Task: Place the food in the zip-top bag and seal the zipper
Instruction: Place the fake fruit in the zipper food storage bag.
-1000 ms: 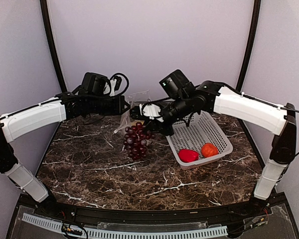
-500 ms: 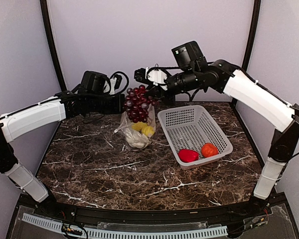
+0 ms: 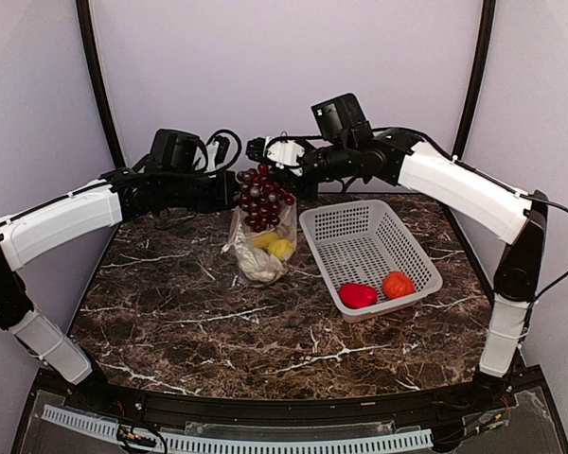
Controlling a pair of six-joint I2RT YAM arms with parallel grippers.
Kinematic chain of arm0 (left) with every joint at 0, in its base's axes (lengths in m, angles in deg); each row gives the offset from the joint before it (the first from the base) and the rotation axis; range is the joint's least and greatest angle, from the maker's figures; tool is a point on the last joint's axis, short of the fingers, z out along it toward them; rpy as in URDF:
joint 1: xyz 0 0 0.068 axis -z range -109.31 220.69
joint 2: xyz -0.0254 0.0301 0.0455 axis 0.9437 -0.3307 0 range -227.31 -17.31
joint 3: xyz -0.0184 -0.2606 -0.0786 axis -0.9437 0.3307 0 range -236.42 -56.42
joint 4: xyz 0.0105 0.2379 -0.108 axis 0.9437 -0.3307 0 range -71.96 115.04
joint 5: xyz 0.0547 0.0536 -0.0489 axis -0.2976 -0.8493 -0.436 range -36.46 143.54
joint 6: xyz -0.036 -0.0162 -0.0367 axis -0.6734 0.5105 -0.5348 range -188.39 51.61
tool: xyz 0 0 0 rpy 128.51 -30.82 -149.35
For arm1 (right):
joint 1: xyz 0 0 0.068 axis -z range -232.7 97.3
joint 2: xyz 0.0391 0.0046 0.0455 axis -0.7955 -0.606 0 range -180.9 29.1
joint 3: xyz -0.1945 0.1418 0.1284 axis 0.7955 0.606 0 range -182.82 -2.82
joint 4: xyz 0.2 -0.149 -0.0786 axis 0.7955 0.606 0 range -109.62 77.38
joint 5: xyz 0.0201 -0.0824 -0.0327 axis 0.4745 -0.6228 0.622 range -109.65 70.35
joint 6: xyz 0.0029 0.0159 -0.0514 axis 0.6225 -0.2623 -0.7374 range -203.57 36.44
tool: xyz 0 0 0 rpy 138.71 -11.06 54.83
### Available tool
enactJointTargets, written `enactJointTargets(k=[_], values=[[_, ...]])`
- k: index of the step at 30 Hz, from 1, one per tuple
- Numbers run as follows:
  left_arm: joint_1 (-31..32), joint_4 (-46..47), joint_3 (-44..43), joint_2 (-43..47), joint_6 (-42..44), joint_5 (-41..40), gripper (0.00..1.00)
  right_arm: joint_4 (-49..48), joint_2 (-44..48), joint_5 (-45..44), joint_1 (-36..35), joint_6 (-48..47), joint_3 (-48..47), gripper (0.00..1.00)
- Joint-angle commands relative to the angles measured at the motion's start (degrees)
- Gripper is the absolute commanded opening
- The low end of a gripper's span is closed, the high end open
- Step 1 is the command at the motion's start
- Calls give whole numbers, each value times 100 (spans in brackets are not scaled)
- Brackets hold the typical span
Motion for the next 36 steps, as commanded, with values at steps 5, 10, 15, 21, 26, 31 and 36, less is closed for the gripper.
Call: enactJointTargets(k=[5, 10, 15, 21, 26, 31, 36], values=[[-32, -107, -126, 393, -342, -28, 1, -784, 56, -743, 51, -379, 552, 0], [-33, 6, -45, 387, -451, 3, 1, -729, -26, -749, 50, -432, 577, 0], [-37, 135, -7, 308, -546, 68, 1, -531, -324, -804, 18, -456, 315, 0], [-32, -34, 18, 471, -444, -388, 1, -223, -945, -1550, 92, -253, -391, 0], [-40, -35, 117, 555, -422, -550, 1, -25, -1014, -1407, 122, -116, -609, 0], [-40, 194, 150, 311, -568, -246, 1, 150, -1189, -921, -28, 186, -1052, 36], [-40, 221, 214, 275, -554, -340, 1, 800, -1271, -450, -46, 602, -1645, 61]])
